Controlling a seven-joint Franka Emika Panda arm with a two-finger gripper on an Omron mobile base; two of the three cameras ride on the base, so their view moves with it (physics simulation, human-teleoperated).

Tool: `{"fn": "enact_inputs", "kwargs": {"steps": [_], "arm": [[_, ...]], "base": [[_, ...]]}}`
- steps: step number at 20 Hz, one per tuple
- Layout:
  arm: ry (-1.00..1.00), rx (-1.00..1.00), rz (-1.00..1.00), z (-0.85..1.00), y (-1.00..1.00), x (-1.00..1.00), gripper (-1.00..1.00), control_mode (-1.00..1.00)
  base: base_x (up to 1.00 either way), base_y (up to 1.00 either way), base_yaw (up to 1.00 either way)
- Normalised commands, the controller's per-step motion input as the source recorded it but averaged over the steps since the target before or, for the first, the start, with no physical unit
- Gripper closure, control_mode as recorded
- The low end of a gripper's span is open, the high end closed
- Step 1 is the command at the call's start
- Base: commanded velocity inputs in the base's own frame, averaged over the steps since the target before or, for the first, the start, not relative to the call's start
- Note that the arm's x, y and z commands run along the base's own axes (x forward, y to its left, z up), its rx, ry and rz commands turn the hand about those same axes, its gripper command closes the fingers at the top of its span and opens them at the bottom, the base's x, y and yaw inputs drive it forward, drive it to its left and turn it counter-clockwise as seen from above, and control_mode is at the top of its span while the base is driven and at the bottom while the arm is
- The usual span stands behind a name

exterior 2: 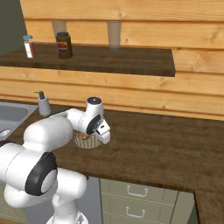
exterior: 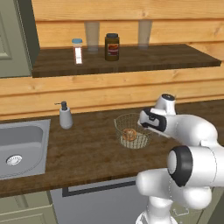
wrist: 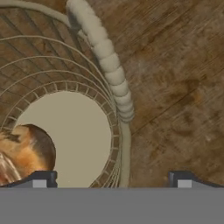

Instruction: Open the cabinet, pick up the bread from the cabinet and place it in the basket. Then move the basket to the dining counter.

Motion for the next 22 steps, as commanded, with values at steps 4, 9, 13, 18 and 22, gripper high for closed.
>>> {"fn": "enact_inputs", "kwargs": {"steps": [4,9,13,18,22], "arm": [[0.0,0.0,0.0,-0.27,0.03,0.27,-1.0,-1.0],[0.0,0.0,0.0,-0.15,0.18,0.14,-1.0,-1.0],[0.01,0.01,0.0,-0.23,0.24,0.13,1.0,-1.0],[0.02,0.02,0.0,-0.24,0.21,0.03,1.0,-1.0],[0.0,0.02,-0.02,-0.09,0.04,-0.11,1.0,-1.0]], "base": [[0.0,0.0,0.0],[0.0,0.0,0.0],[0.0,0.0,0.0],[0.0,0.0,0.0],[0.0,0.0,0.0]]}}
